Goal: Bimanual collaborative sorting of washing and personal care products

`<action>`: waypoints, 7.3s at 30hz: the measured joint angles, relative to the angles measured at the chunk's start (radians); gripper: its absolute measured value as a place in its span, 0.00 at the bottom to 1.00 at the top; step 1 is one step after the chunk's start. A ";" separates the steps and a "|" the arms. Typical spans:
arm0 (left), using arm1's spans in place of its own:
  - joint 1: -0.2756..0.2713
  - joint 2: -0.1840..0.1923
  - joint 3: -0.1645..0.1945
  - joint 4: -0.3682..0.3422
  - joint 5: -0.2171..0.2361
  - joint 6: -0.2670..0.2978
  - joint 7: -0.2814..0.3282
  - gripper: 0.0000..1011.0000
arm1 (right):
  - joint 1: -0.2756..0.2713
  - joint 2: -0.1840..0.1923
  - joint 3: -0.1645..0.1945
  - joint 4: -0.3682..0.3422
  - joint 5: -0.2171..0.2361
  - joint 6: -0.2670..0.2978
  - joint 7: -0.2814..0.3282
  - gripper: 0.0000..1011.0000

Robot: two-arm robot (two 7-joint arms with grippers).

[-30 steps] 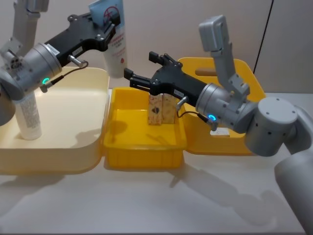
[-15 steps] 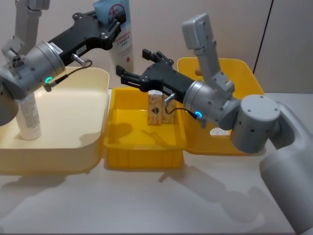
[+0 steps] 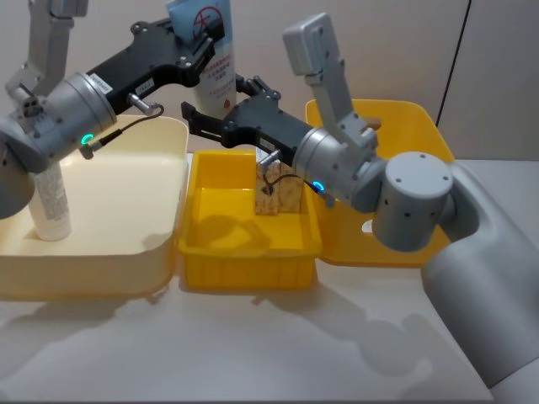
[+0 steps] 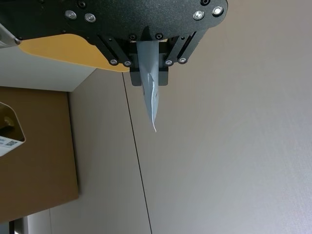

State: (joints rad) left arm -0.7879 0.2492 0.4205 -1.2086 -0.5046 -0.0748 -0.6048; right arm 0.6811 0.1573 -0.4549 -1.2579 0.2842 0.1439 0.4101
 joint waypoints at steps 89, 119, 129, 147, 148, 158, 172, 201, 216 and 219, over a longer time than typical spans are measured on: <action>0.015 0.010 0.015 -0.025 -0.020 -0.008 0.019 0.24 | 0.064 -0.018 -0.046 0.069 -0.113 -0.064 -0.061 0.51; 0.015 0.010 0.015 -0.025 -0.020 -0.007 0.019 0.99 | 0.055 -0.007 -0.015 0.062 -0.107 -0.083 -0.070 0.51; 0.015 0.010 0.015 -0.025 -0.020 -0.007 0.019 0.99 | 0.030 0.041 0.051 0.032 -0.101 -0.095 -0.099 0.51; 0.015 0.010 0.015 -0.025 -0.020 -0.007 0.019 0.99 | -0.018 0.109 0.170 -0.010 -0.116 -0.043 -0.206 0.51; 0.015 0.010 0.015 -0.025 -0.020 -0.007 0.019 0.99 | -0.019 0.108 0.173 -0.009 -0.116 -0.037 -0.212 0.51; 0.015 0.010 0.015 -0.025 -0.020 -0.007 0.019 0.99 | -0.016 0.084 0.188 0.015 -0.115 0.051 -0.242 0.51; 0.015 0.010 0.015 -0.025 -0.020 -0.007 0.019 0.99 | 0.051 0.053 0.187 0.125 -0.142 0.124 -0.282 0.51; 0.015 0.010 0.015 -0.025 -0.020 -0.007 0.019 0.99 | 0.105 0.048 0.194 0.223 -0.180 0.108 -0.320 0.99; 0.015 0.010 0.015 -0.025 -0.020 -0.007 0.019 0.99 | 0.109 0.048 0.194 0.231 -0.182 0.107 -0.323 0.99; 0.015 0.010 0.015 -0.025 -0.020 -0.007 0.019 0.99 | 0.109 0.048 0.194 0.232 -0.183 0.107 -0.323 0.99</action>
State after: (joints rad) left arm -0.7732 0.2589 0.4355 -1.2337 -0.5246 -0.0823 -0.5862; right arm 0.7902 0.2050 -0.2607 -1.0262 0.1014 0.2505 0.0868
